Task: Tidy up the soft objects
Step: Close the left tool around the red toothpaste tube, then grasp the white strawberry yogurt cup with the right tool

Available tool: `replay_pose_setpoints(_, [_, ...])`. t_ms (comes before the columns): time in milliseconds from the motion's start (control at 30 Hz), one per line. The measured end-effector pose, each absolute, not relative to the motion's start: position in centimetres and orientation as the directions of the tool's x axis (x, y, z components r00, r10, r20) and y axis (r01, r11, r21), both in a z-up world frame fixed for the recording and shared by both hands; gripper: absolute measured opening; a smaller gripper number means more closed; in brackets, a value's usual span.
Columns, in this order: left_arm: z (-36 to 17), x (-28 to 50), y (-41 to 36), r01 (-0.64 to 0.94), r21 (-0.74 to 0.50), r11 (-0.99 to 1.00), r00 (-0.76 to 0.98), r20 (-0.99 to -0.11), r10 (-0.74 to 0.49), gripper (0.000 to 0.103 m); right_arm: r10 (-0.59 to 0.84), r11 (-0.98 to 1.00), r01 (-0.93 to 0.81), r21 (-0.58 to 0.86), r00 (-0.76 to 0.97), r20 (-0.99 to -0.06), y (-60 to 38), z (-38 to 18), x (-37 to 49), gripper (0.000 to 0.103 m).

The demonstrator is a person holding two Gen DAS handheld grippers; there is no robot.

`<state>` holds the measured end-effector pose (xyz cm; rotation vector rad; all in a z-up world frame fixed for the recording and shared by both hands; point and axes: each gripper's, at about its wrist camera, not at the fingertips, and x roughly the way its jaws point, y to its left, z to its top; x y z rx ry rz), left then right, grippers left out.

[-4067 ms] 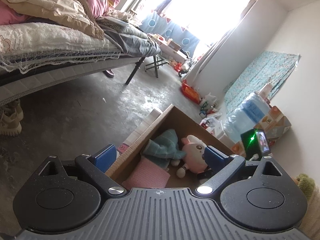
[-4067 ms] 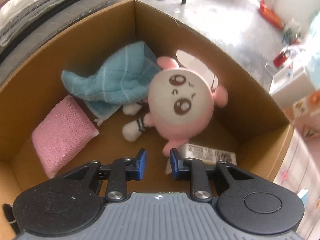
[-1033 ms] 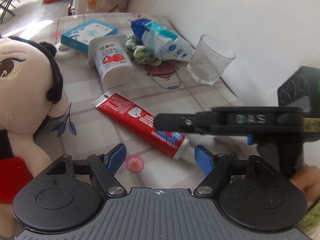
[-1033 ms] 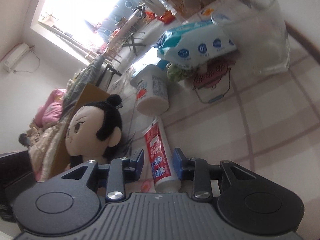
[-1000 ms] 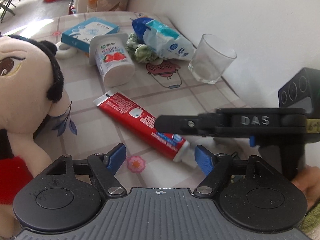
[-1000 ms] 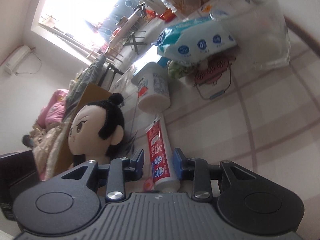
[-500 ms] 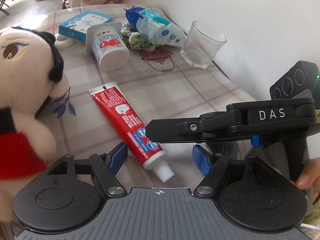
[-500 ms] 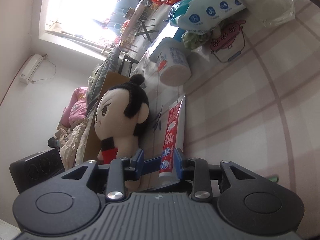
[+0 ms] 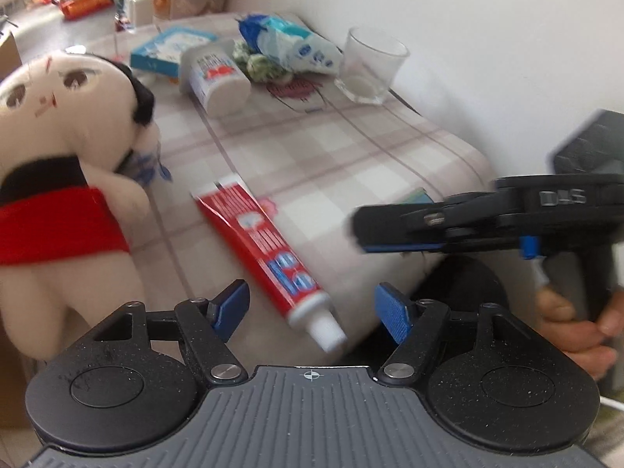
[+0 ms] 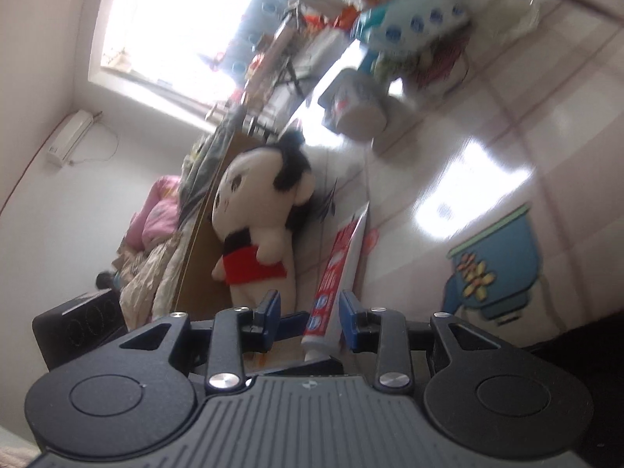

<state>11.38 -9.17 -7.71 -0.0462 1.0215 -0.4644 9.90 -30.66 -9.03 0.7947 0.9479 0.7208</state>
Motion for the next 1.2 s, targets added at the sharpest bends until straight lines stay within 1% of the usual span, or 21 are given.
replay_pose_setpoints(67, [-7.7, 12.0, -9.5, 0.336, -0.221, 0.916, 0.455, -0.813, -0.363, 0.071, 0.791, 0.534, -0.183, 0.825, 0.451, -0.412, -31.5, -8.5, 9.5, 0.036])
replay_pose_setpoints(133, [-7.8, 12.9, -10.1, 0.311, -0.183, 0.933, 0.47, -0.823, -0.319, 0.063, 0.77, 0.552, -0.19, 0.812, 0.488, -0.41, -32.1, -8.1, 9.0, 0.036])
replay_pose_setpoints(233, [-8.8, 14.4, -10.6, 0.267, -0.136, 0.954, 0.47, -0.846, -0.252, 0.057, 0.742, 0.579, -0.196, 0.792, 0.529, -0.411, -32.7, -7.7, 8.6, 0.036])
replay_pose_setpoints(267, [-9.2, 14.8, -10.6, 0.248, -0.14, 0.959, 0.463, -0.852, -0.244, 0.055, 0.735, 0.585, -0.196, 0.787, 0.539, -0.412, -32.9, -7.6, 8.6, 0.036])
replay_pose_setpoints(300, [-9.2, 14.9, -10.4, 0.236, -0.145, 0.961, 0.467, -0.85, -0.243, 0.048, 0.728, 0.592, -0.198, 0.781, 0.547, -0.413, -33.0, -7.6, 8.5, 0.036])
replay_pose_setpoints(333, [-9.2, 14.9, -10.4, 0.236, -0.136, 0.962, 0.475, -0.848, -0.236, 0.045, 0.722, 0.598, -0.2, 0.776, 0.554, -0.414, -33.1, -7.6, 8.5, 0.037])
replay_pose_setpoints(367, [-9.1, 15.0, -10.4, 0.233, -0.125, 0.964, 0.479, -0.848, -0.226, 0.045, 0.716, 0.604, -0.201, 0.771, 0.56, -0.416, -33.2, -7.6, 8.5, 0.037])
replay_pose_setpoints(533, [-8.8, 14.9, -9.5, 0.2, -0.142, 0.969, 0.48, -0.848, -0.223, 0.033, 0.701, 0.631, -0.219, 0.744, 0.573, -0.425, -33.1, -7.0, 9.7, 0.037])
replay_pose_setpoints(633, [-8.6, 14.6, -8.8, 0.183, -0.152, 0.971, 0.478, -0.85, -0.223, 0.032, 0.684, 0.673, -0.265, 0.69, 0.579, -0.444, -31.9, -5.8, 11.4, 0.04])
replay_pose_setpoints(667, [-8.6, 14.5, -8.8, 0.186, -0.147, 0.972, 0.479, -0.85, -0.22, 0.032, 0.675, 0.692, -0.283, 0.665, 0.581, -0.455, -31.3, -5.3, 12.2, 0.043])
replay_pose_setpoints(733, [-8.6, 14.3, -8.7, 0.194, -0.138, 0.971, 0.481, -0.85, -0.216, 0.033, 0.662, 0.72, -0.315, 0.618, 0.579, -0.476, -29.9, -4.6, 13.9, 0.05])
replay_pose_setpoints(800, [-8.7, 14.4, -8.7, 0.204, -0.134, 0.97, 0.477, -0.851, -0.218, 0.034, 0.651, 0.745, -0.351, 0.568, 0.572, -0.5, -28.3, -4.1, 15.9, 0.061])
replay_pose_setpoints(867, [-8.7, 14.6, -8.7, 0.211, -0.134, 0.968, 0.472, -0.854, -0.221, 0.034, 0.631, 0.771, -0.383, 0.508, 0.563, -0.534, -26.5, -3.9, 17.8, 0.065])
replay_pose_setpoints(967, [-8.8, 14.6, -8.7, 0.227, -0.132, 0.965, 0.472, -0.852, -0.228, 0.035, 0.585, 0.811, -0.41, 0.417, 0.565, -0.582, -24.1, -4.2, 20.6, 0.065])
replay_pose_setpoints(1200, [-8.9, 14.8, -7.9, 0.231, -0.173, 0.957, 0.472, -0.841, -0.266, 0.031, 0.537, 0.838, -0.429, 0.337, 0.544, -0.644, -21.1, -5.8, 25.5, 0.065])
